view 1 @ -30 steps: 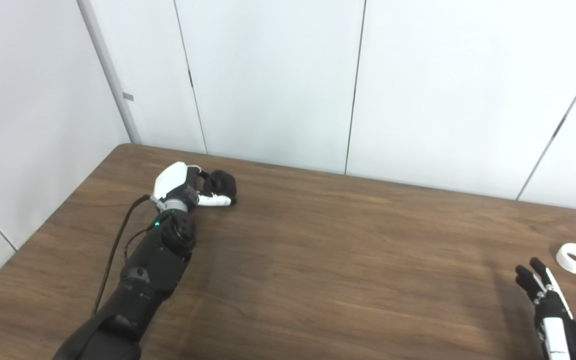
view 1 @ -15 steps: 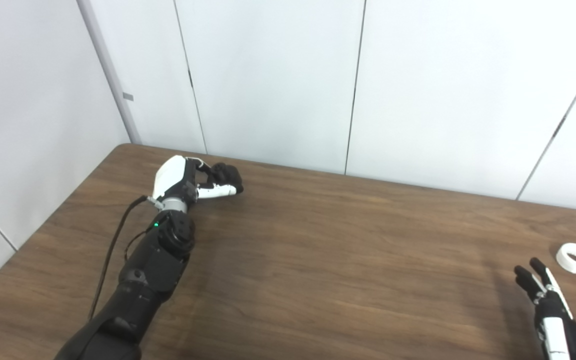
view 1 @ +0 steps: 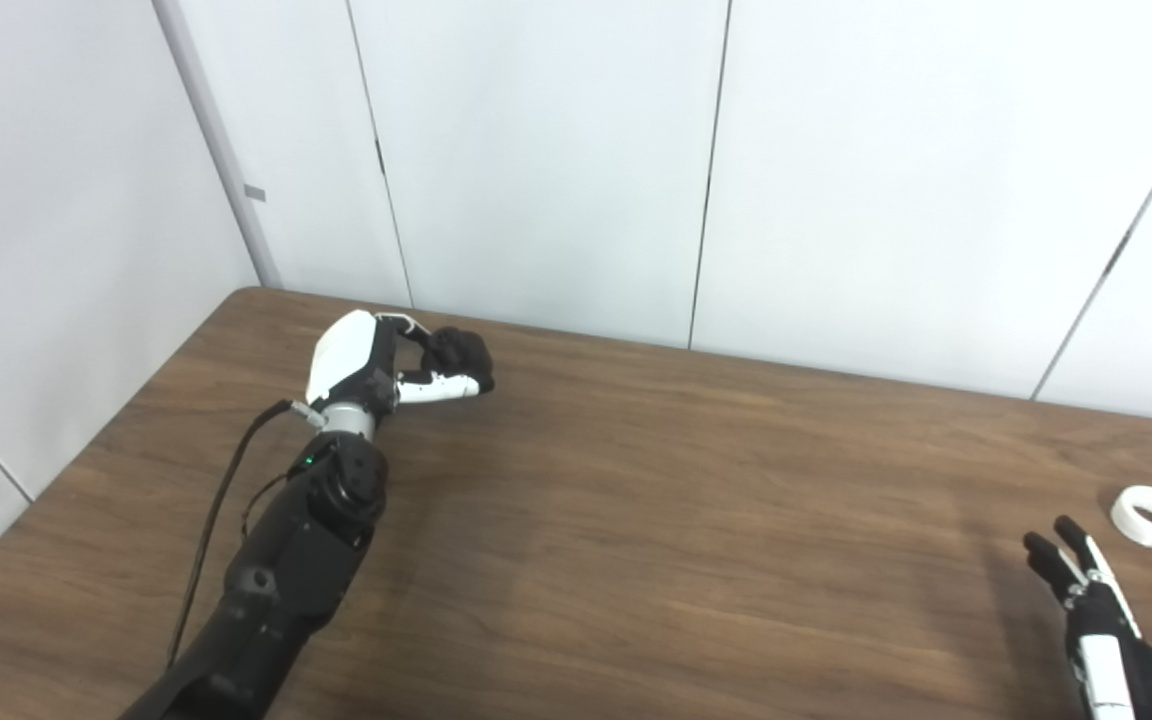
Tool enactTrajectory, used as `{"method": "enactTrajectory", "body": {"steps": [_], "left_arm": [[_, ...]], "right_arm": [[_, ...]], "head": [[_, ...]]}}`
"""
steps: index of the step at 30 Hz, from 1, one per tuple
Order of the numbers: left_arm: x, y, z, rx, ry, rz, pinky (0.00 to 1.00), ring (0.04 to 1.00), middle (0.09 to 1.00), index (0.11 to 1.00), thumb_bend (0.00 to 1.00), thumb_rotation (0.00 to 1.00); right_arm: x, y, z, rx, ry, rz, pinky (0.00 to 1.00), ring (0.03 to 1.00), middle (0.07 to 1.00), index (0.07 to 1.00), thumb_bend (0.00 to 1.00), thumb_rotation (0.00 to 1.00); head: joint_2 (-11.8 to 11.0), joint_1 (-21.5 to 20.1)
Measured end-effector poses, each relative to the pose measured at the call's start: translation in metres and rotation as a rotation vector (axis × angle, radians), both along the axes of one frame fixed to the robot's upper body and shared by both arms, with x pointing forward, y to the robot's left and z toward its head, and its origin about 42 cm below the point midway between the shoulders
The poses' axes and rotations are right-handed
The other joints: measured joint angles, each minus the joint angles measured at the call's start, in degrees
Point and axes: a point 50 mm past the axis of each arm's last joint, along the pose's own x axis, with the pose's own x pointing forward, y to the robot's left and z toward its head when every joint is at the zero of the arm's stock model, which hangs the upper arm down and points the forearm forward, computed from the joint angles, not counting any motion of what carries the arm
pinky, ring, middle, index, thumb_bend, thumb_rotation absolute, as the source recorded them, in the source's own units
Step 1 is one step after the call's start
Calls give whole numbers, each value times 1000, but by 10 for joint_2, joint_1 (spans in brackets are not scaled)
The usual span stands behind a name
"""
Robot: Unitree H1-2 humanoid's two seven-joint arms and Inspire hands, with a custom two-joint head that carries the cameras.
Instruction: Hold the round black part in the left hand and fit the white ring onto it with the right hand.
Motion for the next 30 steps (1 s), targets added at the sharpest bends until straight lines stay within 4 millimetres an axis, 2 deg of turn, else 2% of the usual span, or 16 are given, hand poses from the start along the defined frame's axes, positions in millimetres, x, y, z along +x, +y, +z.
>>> {"method": "enactTrajectory", "body": {"steps": [4,9,14,18,25,30], "left_arm": [[-9,-11,3,16,2,-57,986,898,761,484,522,51],[-32,-35,6,57,-1,-166,1000,870,752,484,522,53],[-54,-60,11,103,11,-268,1000,857,754,483,524,53],[-72,-86,15,119,2,-356,1000,867,764,483,524,54],[-100,-123,7,107,28,-464,1000,874,772,484,524,60],[-112,-138,5,157,33,-505,1000,871,770,482,524,60]], "right_arm": [[0,2,0,-10,1,-1,975,919,900,945,602,1000],[0,4,0,-24,7,-7,950,903,893,942,582,1000],[-2,7,-1,-6,27,-11,997,927,904,949,608,1000],[-2,11,0,12,23,-12,1000,932,900,958,564,1000],[-2,16,0,18,34,-14,1000,939,902,968,557,1000],[-2,23,0,8,42,-34,1000,943,903,966,580,1000]], "head": [[1,-6],[3,-11],[8,-22],[12,-33],[22,-60],[31,-78]]}}
